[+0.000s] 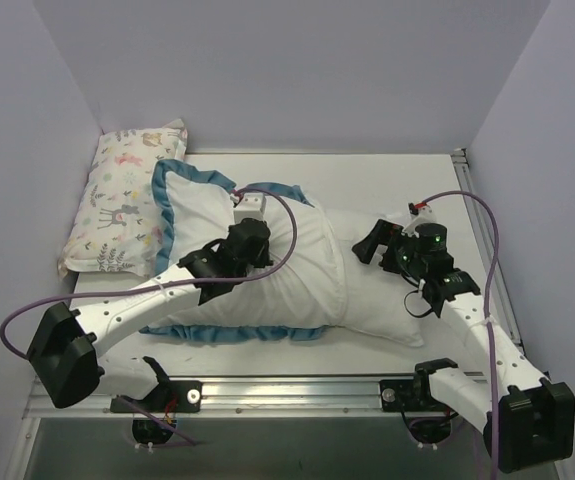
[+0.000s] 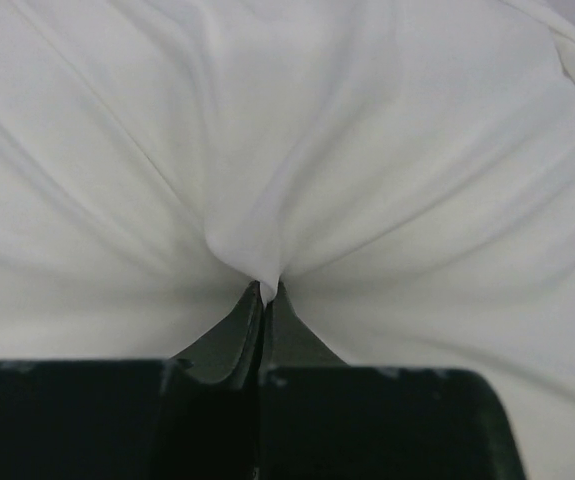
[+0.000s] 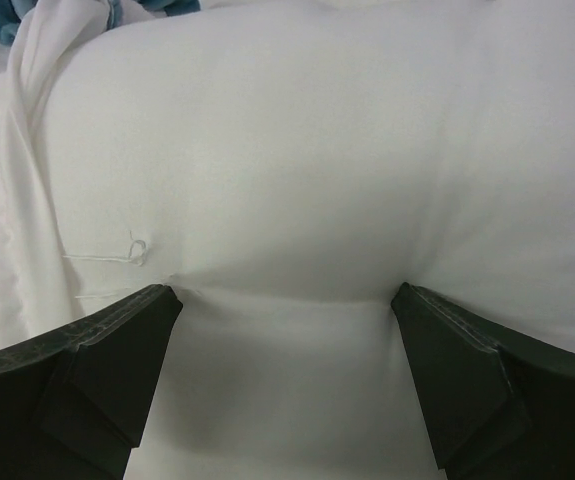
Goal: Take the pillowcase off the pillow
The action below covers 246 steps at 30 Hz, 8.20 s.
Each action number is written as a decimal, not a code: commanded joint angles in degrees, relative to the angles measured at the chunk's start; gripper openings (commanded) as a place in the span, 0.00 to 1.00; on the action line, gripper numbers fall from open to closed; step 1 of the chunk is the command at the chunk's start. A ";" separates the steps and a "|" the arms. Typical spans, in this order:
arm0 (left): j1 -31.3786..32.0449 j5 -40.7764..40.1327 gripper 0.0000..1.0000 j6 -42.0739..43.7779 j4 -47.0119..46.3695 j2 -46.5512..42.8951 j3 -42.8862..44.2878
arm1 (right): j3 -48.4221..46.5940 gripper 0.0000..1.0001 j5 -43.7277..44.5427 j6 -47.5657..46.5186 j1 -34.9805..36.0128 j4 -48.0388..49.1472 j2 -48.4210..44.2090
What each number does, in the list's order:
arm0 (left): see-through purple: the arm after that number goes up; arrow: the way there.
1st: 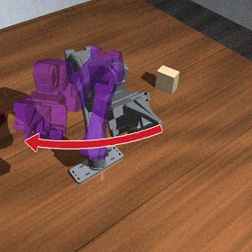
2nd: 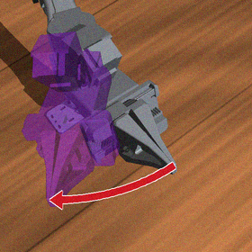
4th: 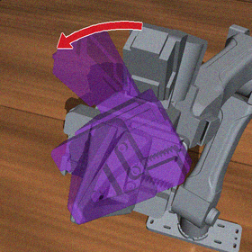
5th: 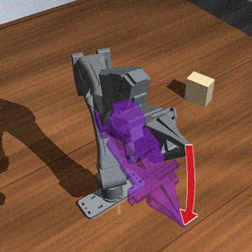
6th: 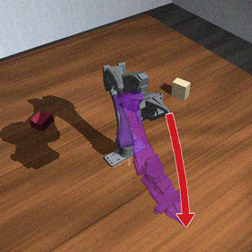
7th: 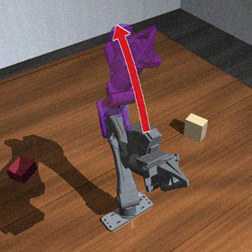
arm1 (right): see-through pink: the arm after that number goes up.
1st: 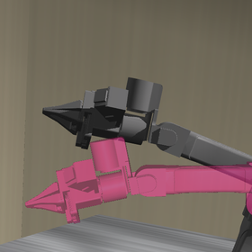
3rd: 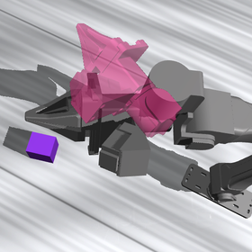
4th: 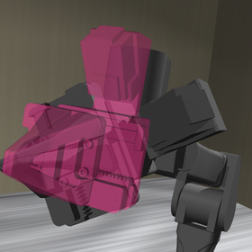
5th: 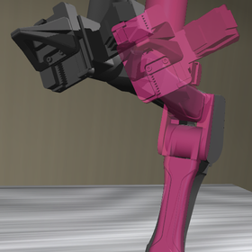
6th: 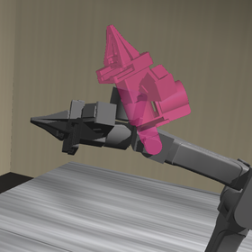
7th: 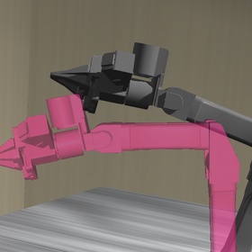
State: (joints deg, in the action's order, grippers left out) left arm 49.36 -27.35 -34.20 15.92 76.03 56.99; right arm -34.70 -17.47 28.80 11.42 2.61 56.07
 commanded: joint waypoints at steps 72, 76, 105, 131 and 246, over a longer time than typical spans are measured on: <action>-6.06 6.37 0.85 0.63 10.26 -8.78 8.67 | -20.58 0.00 9.74 -3.05 17.67 -16.50 21.71; 0.55 -1.01 0.85 -3.59 10.71 -12.22 0.15 | -22.77 0.00 9.04 -3.13 17.41 -16.93 20.48; -21.74 -10.36 0.00 -9.84 15.54 -21.97 -11.29 | -38.33 0.00 11.24 -5.51 0.89 -31.35 16.17; -27.57 7.40 0.00 -5.79 4.82 -16.61 -12.87 | -34.47 0.95 29.64 -20.09 39.08 -24.24 10.70; -15.71 31.13 0.89 16.61 0.17 -16.18 0.75 | -37.19 0.00 26.97 -10.95 3.26 -37.77 7.64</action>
State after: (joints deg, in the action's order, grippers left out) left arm 31.94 1.80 -21.93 19.51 57.63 58.85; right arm -67.77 7.14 17.06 14.00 -36.71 65.01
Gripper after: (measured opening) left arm 0.890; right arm 0.096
